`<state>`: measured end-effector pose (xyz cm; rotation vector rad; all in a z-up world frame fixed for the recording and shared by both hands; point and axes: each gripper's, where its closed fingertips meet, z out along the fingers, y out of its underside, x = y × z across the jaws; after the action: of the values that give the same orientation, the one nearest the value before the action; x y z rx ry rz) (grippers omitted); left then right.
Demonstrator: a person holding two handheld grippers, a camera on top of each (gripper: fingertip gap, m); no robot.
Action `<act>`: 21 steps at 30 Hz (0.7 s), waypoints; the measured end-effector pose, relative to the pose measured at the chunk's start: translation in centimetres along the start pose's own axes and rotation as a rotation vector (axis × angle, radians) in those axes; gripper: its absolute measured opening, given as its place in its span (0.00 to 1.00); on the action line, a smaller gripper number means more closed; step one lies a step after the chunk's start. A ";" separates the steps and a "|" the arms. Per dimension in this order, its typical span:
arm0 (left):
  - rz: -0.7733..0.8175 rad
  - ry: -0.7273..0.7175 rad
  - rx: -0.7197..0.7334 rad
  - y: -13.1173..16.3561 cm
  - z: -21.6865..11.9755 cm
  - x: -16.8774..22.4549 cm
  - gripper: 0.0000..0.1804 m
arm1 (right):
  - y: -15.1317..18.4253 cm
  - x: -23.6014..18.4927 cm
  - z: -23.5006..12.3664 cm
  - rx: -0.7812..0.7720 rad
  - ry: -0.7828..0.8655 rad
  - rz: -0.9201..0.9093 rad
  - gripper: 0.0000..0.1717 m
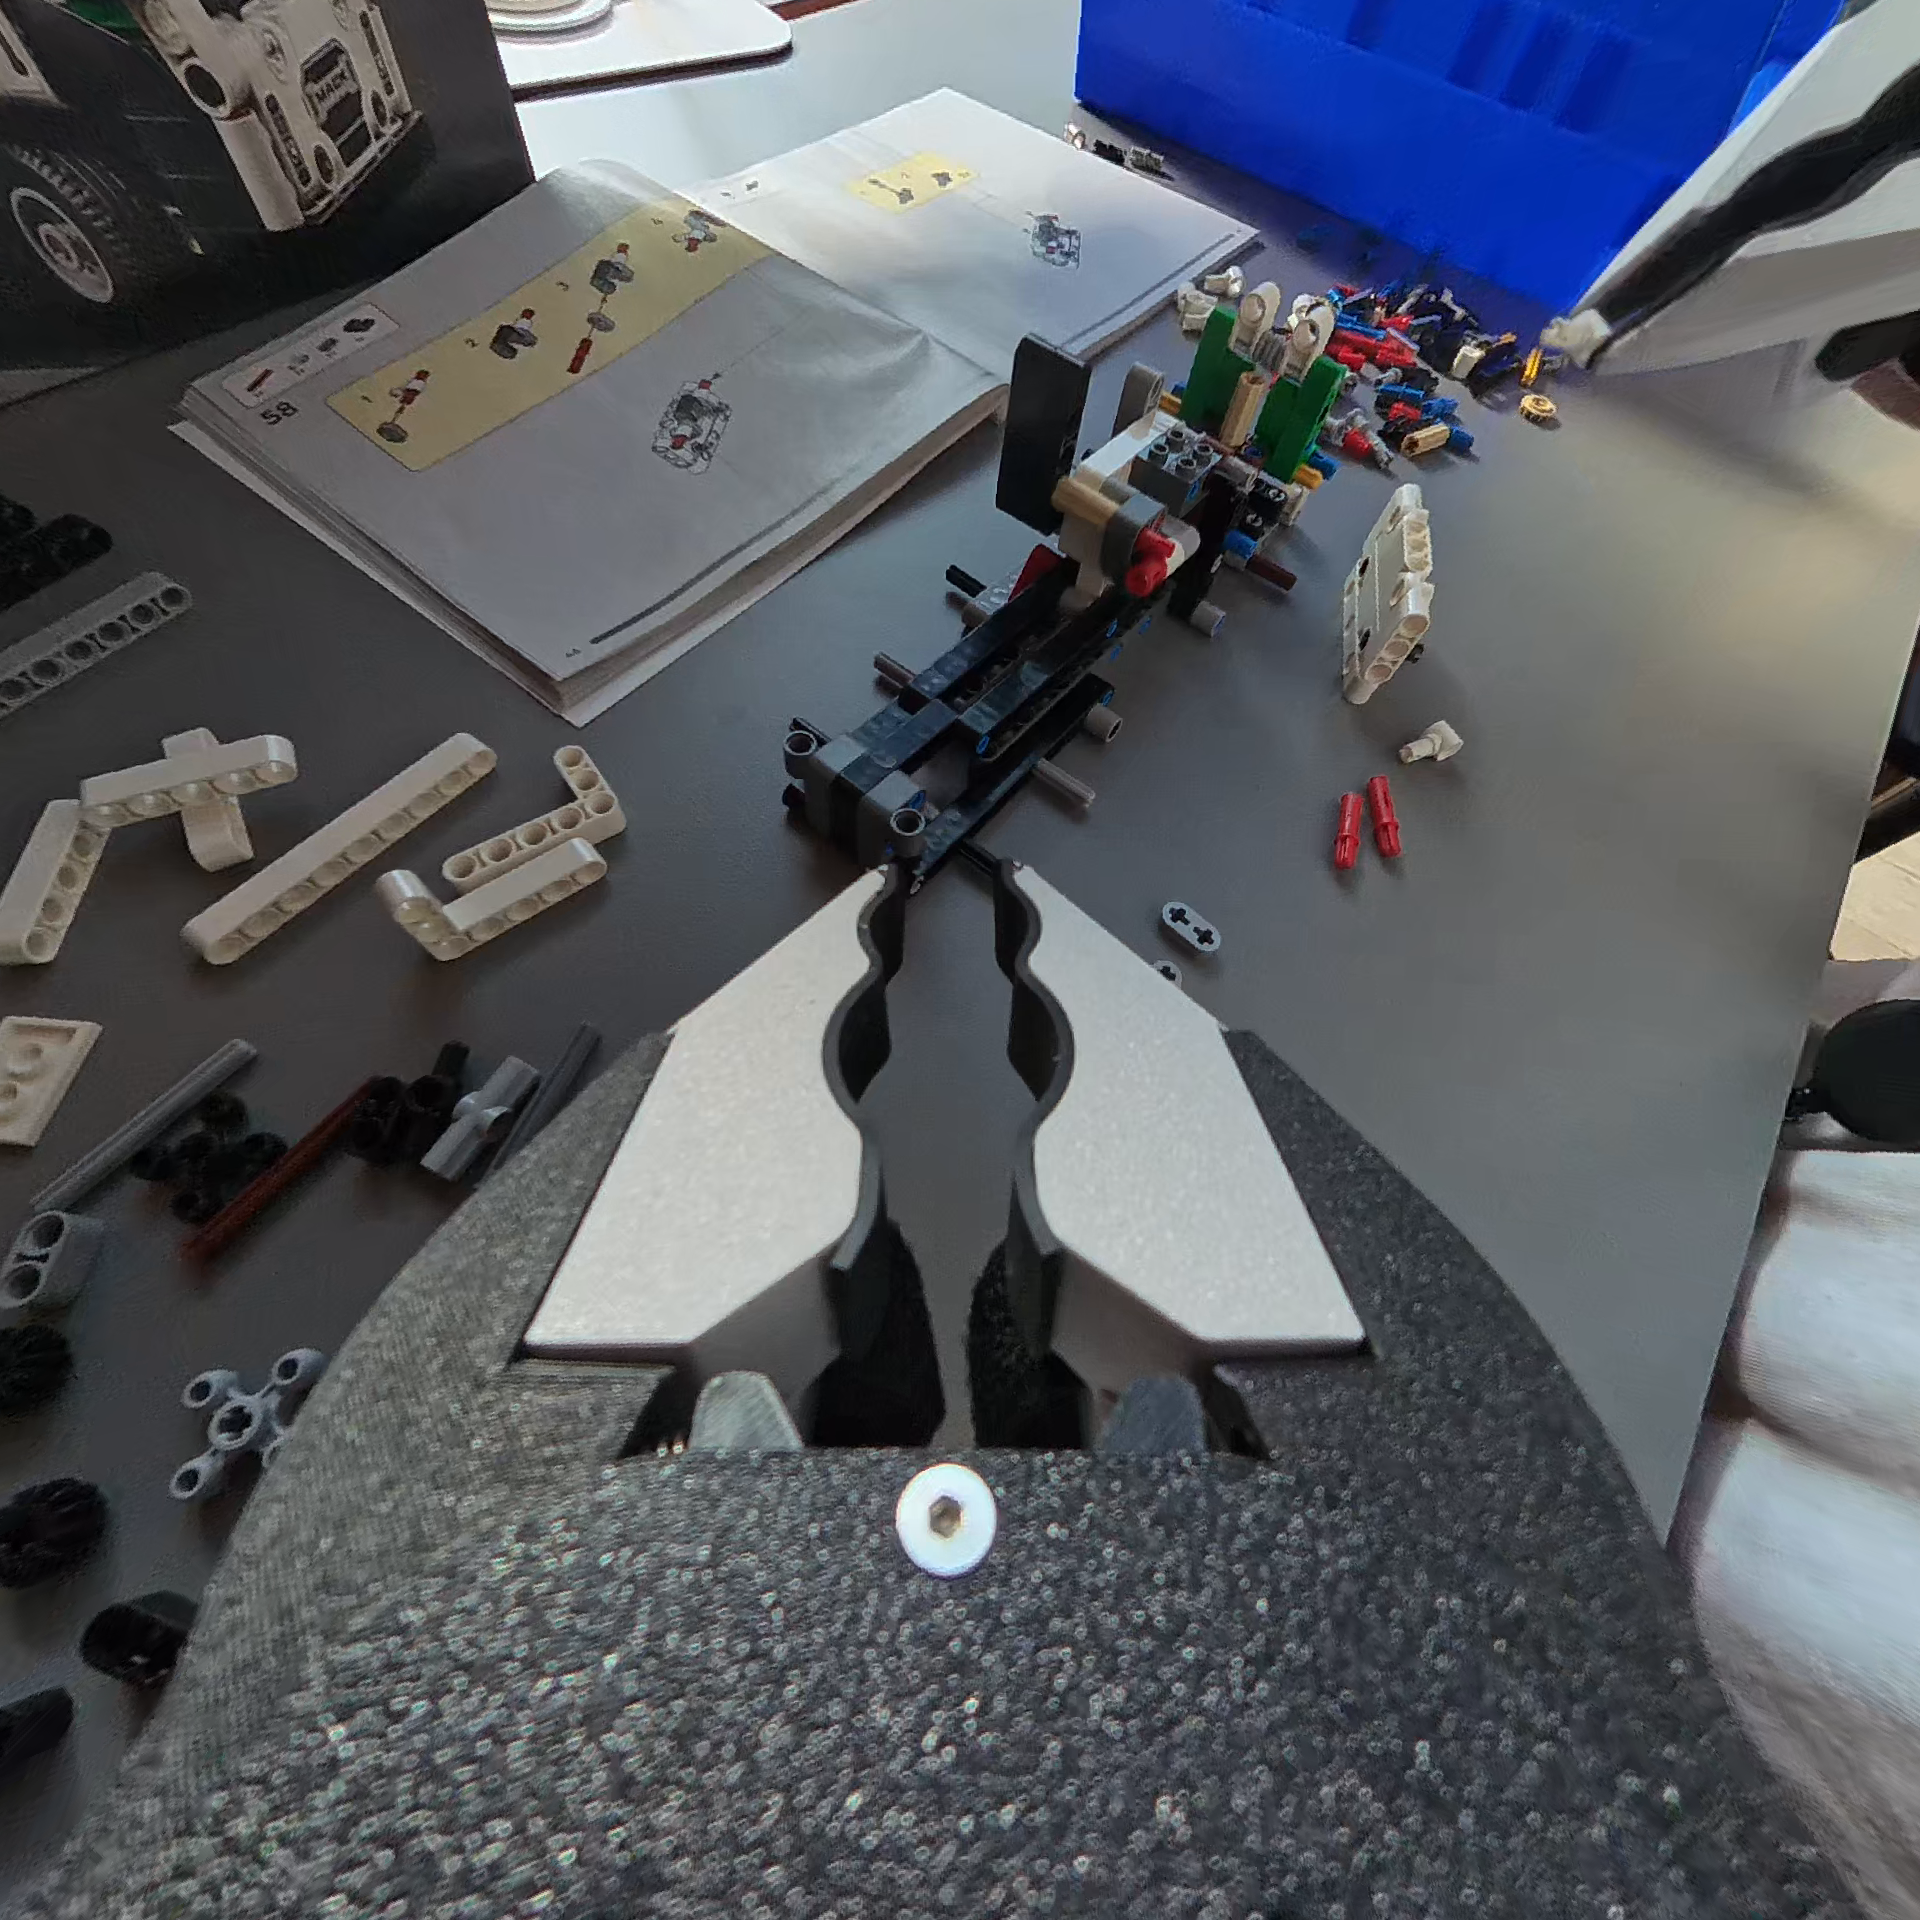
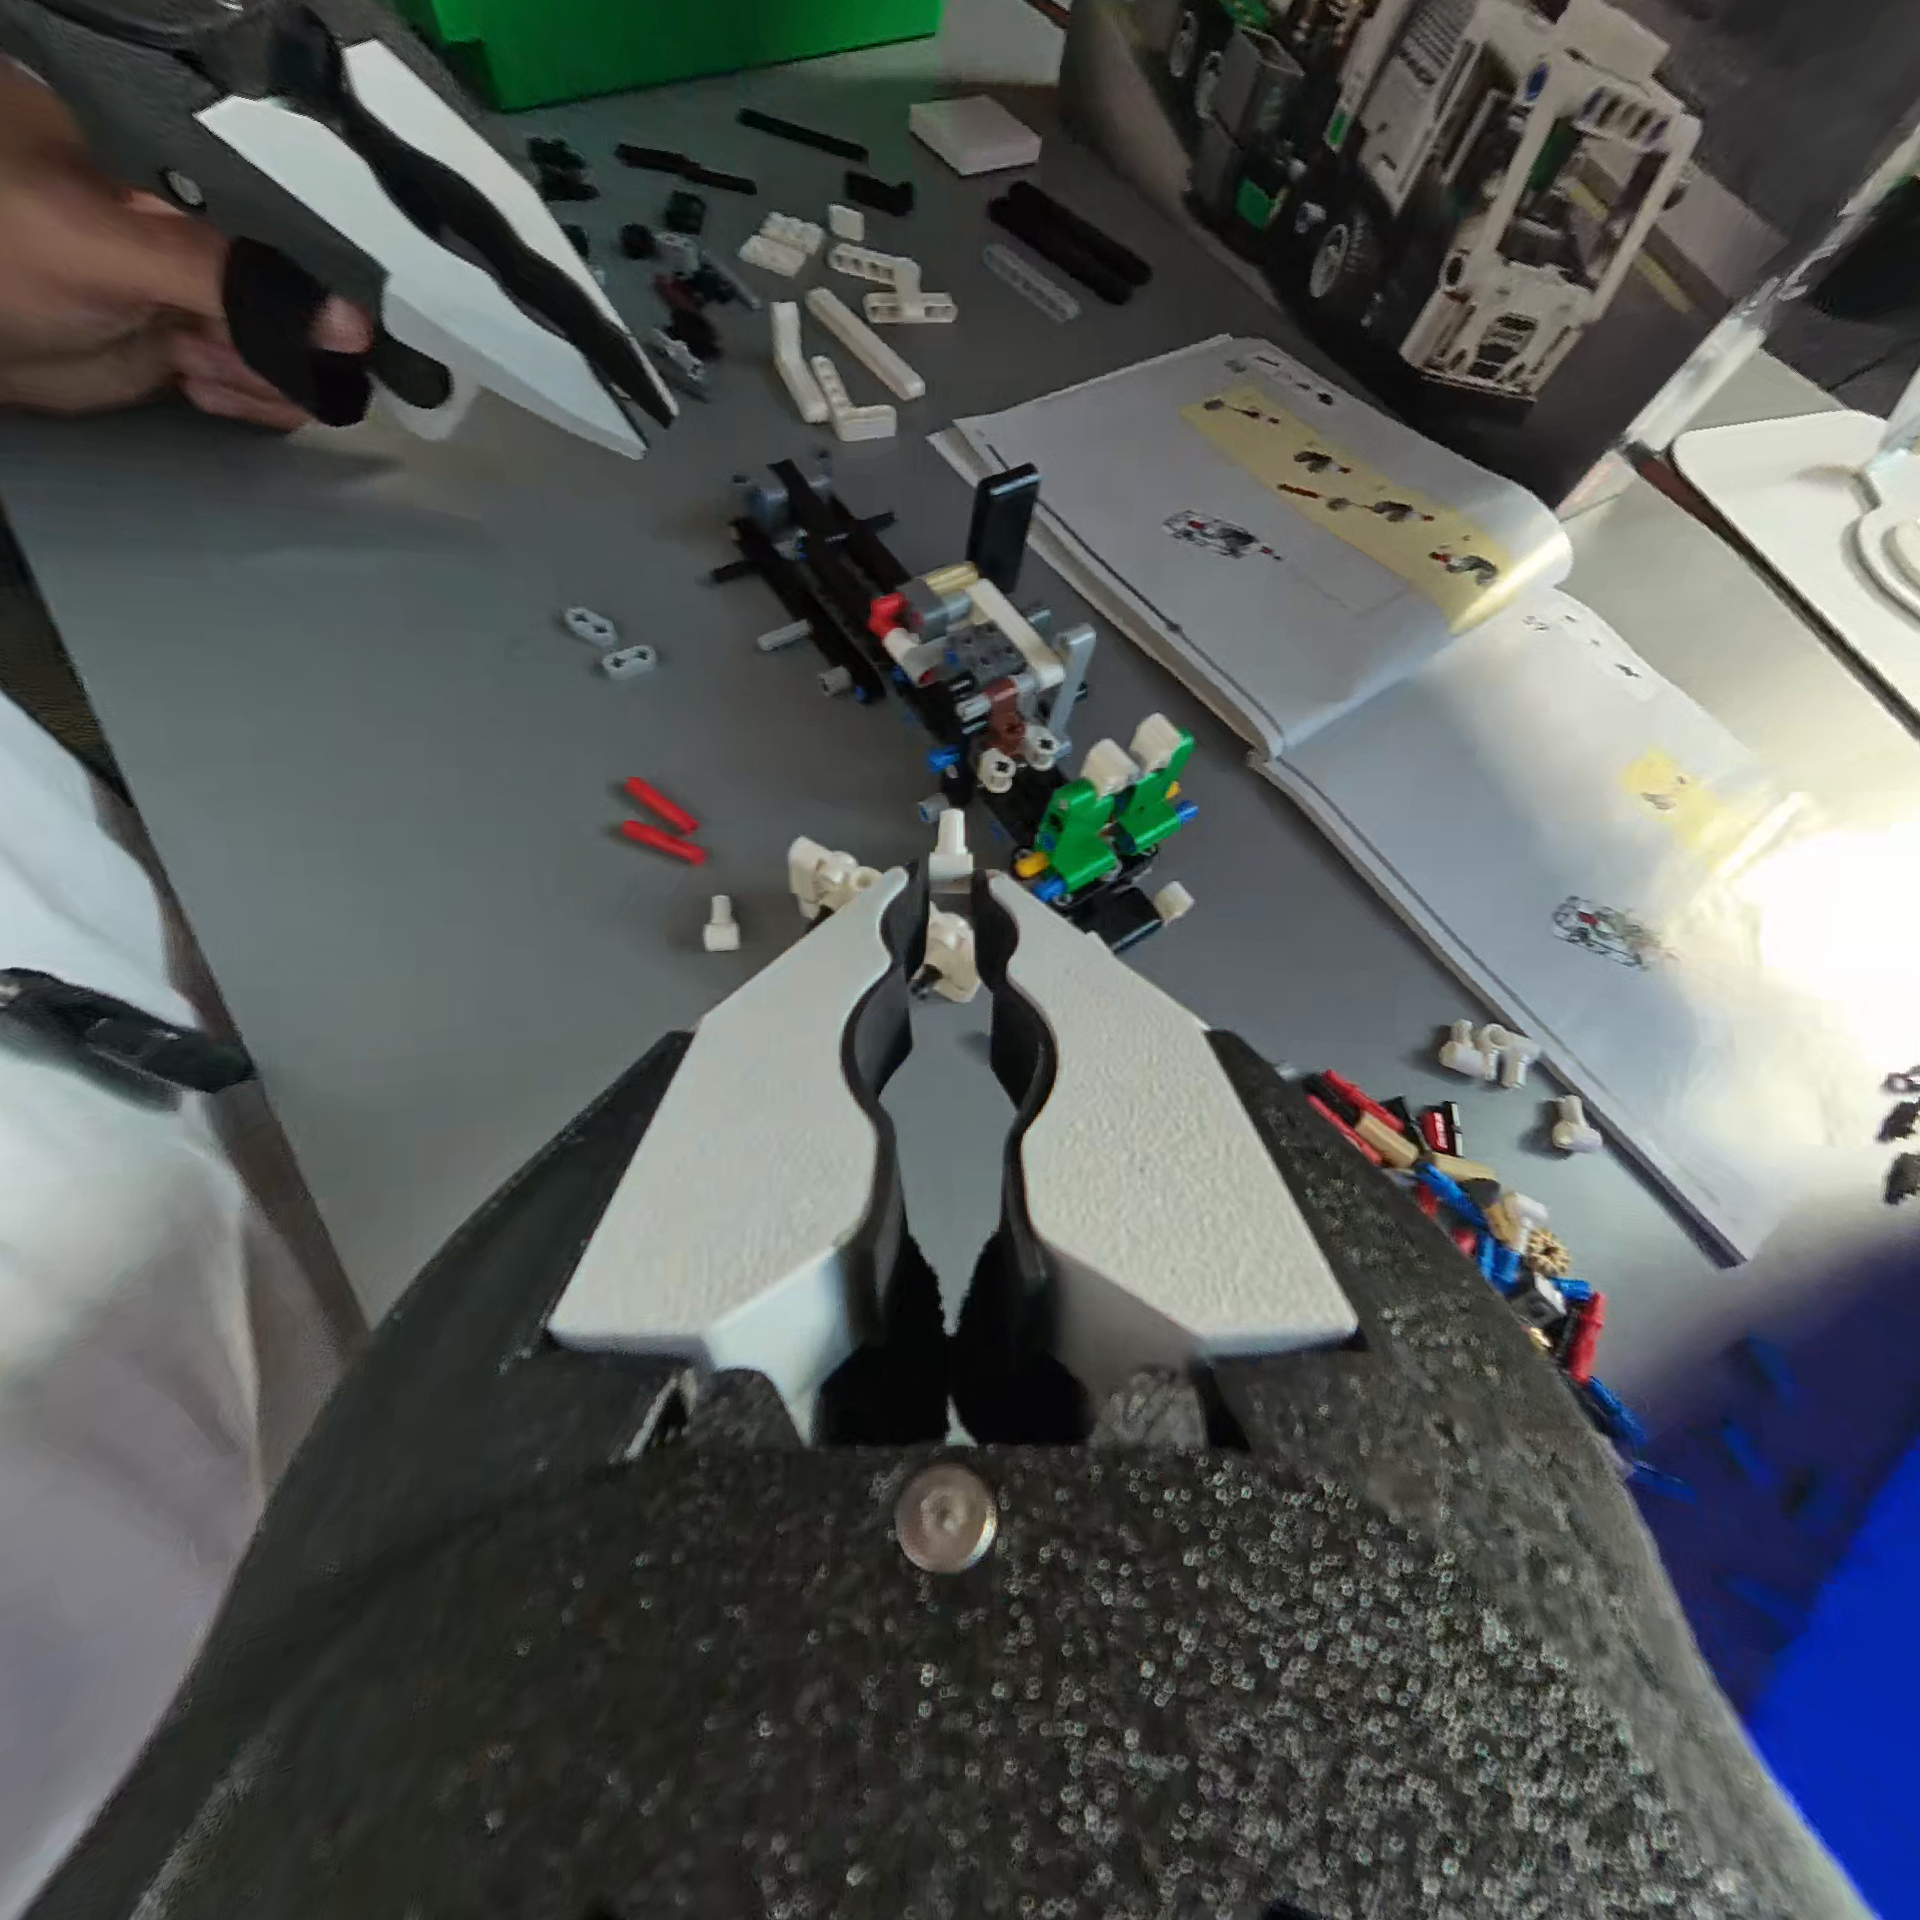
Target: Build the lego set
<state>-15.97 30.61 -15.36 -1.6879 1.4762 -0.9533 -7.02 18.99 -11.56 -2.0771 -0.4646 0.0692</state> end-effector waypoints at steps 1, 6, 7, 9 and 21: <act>0.005 -0.001 -0.001 0.0 0.0 0.0 0.08 | 0.2 -1.2 0.0 -0.004 -0.043 0.006 0.04; 0.015 -0.003 0.011 -0.1 -0.1 0.1 0.08 | 1.6 -5.0 1.1 -0.045 -0.146 0.048 0.04; 0.018 -0.006 0.016 -0.2 -0.2 0.1 0.08 | 1.8 -5.4 1.4 -0.054 -0.151 0.054 0.04; 0.025 -0.012 0.020 -0.2 -0.2 0.1 0.08 | 1.9 -5.8 2.2 -0.072 -0.139 0.074 0.04; 0.040 -0.011 0.016 -0.2 -0.2 0.3 0.08 | 2.1 -8.8 5.2 -0.167 -0.156 0.002 0.04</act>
<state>-16.02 30.34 -15.11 -1.6430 1.4862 -0.9310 -15.76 19.21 -17.29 -2.2455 -0.5800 0.2007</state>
